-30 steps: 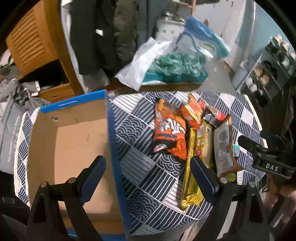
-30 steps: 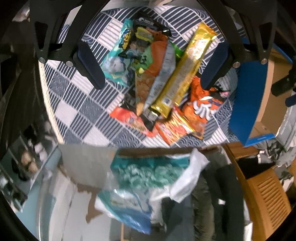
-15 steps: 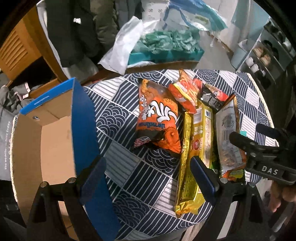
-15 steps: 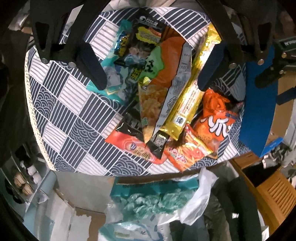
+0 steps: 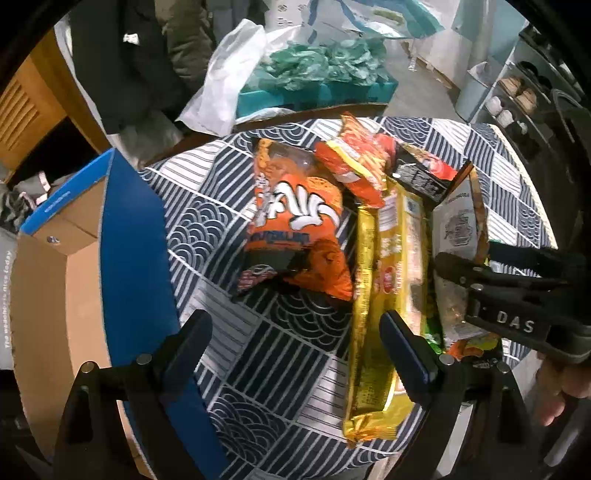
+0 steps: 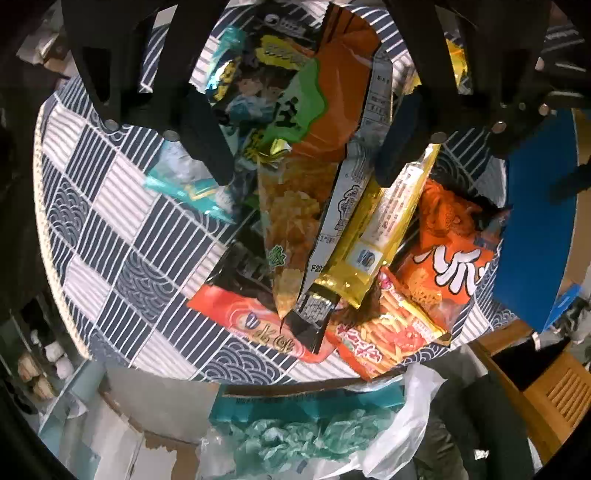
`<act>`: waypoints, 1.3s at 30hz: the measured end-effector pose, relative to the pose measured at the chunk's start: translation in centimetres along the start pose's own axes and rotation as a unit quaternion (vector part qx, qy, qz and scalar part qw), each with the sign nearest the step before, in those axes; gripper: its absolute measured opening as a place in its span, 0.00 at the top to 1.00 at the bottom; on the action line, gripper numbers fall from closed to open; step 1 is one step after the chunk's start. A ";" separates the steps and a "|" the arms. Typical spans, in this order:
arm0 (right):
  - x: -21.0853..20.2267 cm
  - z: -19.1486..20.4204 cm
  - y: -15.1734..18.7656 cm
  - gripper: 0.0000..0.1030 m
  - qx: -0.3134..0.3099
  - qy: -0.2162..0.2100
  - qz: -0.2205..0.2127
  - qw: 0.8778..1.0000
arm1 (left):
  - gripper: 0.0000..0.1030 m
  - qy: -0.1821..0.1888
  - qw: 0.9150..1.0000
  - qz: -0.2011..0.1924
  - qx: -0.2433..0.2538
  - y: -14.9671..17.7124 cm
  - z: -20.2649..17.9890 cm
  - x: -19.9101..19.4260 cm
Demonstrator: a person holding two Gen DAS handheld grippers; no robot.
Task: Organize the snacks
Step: 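Move both grippers over the snack pile, then grasp the long gold bar with the left gripper while the right grasps the orange-green chip bag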
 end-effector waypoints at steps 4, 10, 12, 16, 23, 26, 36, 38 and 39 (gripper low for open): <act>-0.1 0.1 0.2 0.44 -0.005 -0.009 -0.003 1.000 | 0.09 0.022 1.000 0.000 0.004 0.0 -1.2 -0.1; -1.7 -0.9 0.3 0.58 0.004 -0.001 -0.023 1.000 | 0.09 0.028 0.999 -0.001 0.023 -0.1 -3.3 0.0; -2.1 -1.4 0.3 0.58 0.012 -0.001 -0.026 1.000 | 0.09 0.028 0.999 0.003 0.029 -0.1 -3.9 0.4; -2.8 -2.2 0.7 0.58 0.021 -0.002 -0.031 0.999 | 0.09 0.028 0.999 0.017 0.033 0.0 -4.9 1.5; -3.2 -3.4 1.2 0.58 0.035 0.000 -0.033 0.999 | 0.09 0.019 0.998 0.029 0.048 -0.2 -6.7 3.3; -3.2 -3.6 1.3 0.58 0.037 0.000 -0.033 0.999 | 0.24 0.013 0.998 0.035 0.055 -0.3 -7.1 4.2; -3.2 -3.4 1.2 0.58 0.036 0.002 -0.032 0.999 | 0.70 0.056 0.997 0.041 0.018 -0.6 -6.1 4.9; -3.4 -3.1 1.0 0.58 0.030 0.005 -0.037 0.999 | 0.70 0.062 0.997 0.035 0.016 -0.6 -6.1 4.4; -3.5 -3.0 0.9 0.58 0.028 0.006 -0.039 0.999 | 0.71 0.067 0.997 0.033 0.013 -0.7 -6.0 4.2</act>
Point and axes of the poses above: each gripper's, at about its wrist camera, not at the fingertips, and x roughly the way its jaws point, z to its left, y to its underside, the point moved 6 cm from there along x, roughly the way its jaws point, and after that the axes turned 3 degrees about y, right-handed, at the moved point
